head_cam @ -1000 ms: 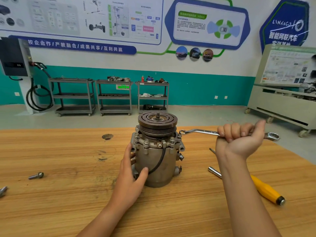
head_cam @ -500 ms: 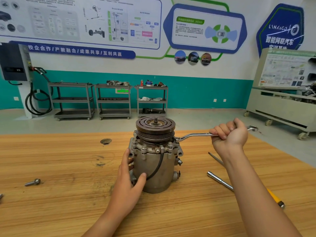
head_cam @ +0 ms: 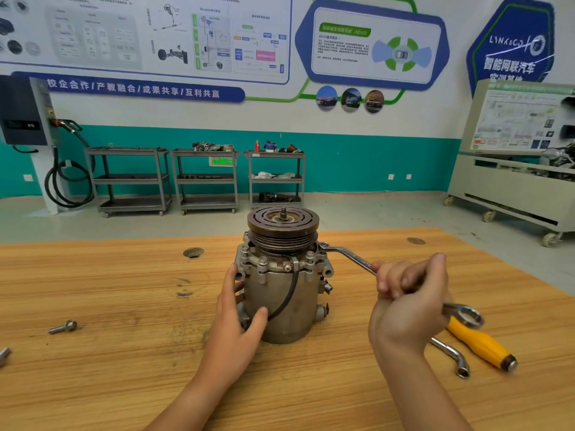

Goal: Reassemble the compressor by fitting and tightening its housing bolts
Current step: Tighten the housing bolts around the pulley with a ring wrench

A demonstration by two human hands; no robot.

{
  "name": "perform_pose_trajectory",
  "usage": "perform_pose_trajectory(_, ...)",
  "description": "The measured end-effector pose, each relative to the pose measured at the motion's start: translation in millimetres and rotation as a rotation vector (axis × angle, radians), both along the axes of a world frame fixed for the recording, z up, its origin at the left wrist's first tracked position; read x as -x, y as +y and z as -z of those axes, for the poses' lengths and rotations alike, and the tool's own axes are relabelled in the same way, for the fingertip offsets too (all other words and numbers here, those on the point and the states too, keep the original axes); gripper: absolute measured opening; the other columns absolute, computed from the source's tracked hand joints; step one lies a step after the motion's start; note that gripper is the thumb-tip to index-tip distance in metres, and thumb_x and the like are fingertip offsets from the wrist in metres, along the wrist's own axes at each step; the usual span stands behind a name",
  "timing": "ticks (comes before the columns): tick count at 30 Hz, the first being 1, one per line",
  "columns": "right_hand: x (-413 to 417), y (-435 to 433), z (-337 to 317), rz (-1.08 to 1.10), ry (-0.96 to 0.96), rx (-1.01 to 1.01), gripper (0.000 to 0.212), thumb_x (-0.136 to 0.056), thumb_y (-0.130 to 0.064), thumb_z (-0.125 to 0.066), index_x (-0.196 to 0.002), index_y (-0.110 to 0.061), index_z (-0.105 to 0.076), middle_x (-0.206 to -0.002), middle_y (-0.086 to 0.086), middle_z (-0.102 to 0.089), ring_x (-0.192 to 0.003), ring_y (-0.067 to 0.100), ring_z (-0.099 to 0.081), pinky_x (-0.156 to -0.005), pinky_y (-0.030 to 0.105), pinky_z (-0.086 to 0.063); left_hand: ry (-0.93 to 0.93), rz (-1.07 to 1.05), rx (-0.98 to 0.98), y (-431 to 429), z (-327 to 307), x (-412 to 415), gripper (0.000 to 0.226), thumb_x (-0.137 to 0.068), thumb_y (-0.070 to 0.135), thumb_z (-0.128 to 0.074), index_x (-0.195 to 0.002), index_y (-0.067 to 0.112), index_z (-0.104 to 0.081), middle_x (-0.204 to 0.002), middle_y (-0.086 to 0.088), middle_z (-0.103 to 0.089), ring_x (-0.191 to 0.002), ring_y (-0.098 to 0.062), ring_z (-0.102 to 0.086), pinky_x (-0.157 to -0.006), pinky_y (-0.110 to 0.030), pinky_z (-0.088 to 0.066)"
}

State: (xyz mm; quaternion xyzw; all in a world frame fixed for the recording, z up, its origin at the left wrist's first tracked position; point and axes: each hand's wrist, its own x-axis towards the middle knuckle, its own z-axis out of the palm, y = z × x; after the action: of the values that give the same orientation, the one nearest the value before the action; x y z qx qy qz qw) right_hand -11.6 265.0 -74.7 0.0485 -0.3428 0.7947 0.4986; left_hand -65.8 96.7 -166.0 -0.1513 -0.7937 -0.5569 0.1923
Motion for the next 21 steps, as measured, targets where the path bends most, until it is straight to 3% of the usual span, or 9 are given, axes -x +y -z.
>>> perform_pose_trajectory(4,-1,-7,3,0.05,-0.001,-0.305,0.042,-0.085,-0.025,-0.046,-0.042,-0.025,-0.046,-0.042,-0.01,-0.039,-0.046,0.012,-0.043,-0.062,0.024,-0.048,-0.005,0.005,-0.001,0,-1,-1,0.087,-0.089,0.026,-0.059,-0.115,0.076,0.006,-0.142,0.011,-0.032,-0.127,-0.005,-0.038,-0.101,-0.033,-0.039)
perform_pose_trajectory(9,15,13,-11,-0.137,0.035,-0.623,0.037,-0.078,-0.037,-0.043,-0.044,-0.026,-0.051,-0.042,-0.01,-0.043,-0.046,0.012,-0.046,-0.063,0.025,-0.045,-0.002,0.013,-0.005,0,-1,-1,0.087,-0.089,0.026,-0.059,-0.114,0.077,0.007,-0.143,0.012,-0.031,-0.124,-0.003,-0.039,-0.1,-0.03,-0.038)
perform_pose_trajectory(13,21,21,-13,-0.218,0.019,-0.65,0.041,-0.079,-0.037,-0.042,-0.039,-0.027,-0.046,-0.039,-0.014,-0.036,-0.04,0.008,-0.035,-0.061,0.026,-0.042,-0.001,0.028,-0.014,0,0,0,0.087,-0.089,0.025,-0.059,-0.114,0.077,0.005,-0.145,0.011,-0.03,-0.122,-0.002,-0.039,-0.097,-0.026,-0.037)
perform_pose_trajectory(15,17,11,-4,-0.154,-0.001,-0.678,0.039,-0.078,-0.035,-0.043,-0.04,-0.026,-0.046,-0.04,-0.013,-0.036,-0.042,0.007,-0.032,-0.052,0.027,-0.037,0.003,0.033,-0.017,0,1,0,0.087,-0.089,0.024,-0.059,-0.115,0.077,0.005,-0.145,0.01,-0.03,-0.122,-0.002,-0.039,-0.096,-0.026,-0.037)
perform_pose_trajectory(17,14,-9,8,-0.005,-0.005,-0.779,0.035,-0.078,-0.031,-0.046,-0.044,-0.027,-0.045,-0.043,-0.014,-0.035,-0.044,0.0,-0.031,-0.046,0.018,-0.03,0.013,0.027,-0.008,0,0,0,0.087,-0.089,0.023,-0.06,-0.117,0.075,0.004,-0.144,0.01,-0.031,-0.122,-0.003,-0.04,-0.096,-0.026,-0.037)
perform_pose_trajectory(19,16,-30,15,0.195,0.01,-0.89,0.037,-0.082,-0.027,-0.049,-0.046,-0.019,-0.044,-0.046,-0.013,-0.034,-0.046,0.001,-0.032,-0.051,0.009,-0.029,0.015,0.02,-0.008,0,1,1,0.087,-0.088,0.021,-0.061,-0.121,0.071,0.002,-0.143,0.008,-0.033,-0.122,-0.003,-0.042,-0.097,-0.026,-0.037)
perform_pose_trajectory(21,21,-50,15,0.364,0.025,-0.937,0.041,-0.085,-0.025,-0.051,-0.048,-0.014,-0.037,-0.046,-0.006,-0.031,-0.047,0.006,-0.03,-0.053,0.017,-0.029,0.005,0.031,-0.008,-1,2,2,0.088,-0.087,0.02,-0.064,-0.127,0.066,0.0,-0.142,0.01,-0.032,-0.122,-0.002,-0.042,-0.095,-0.024,-0.037)
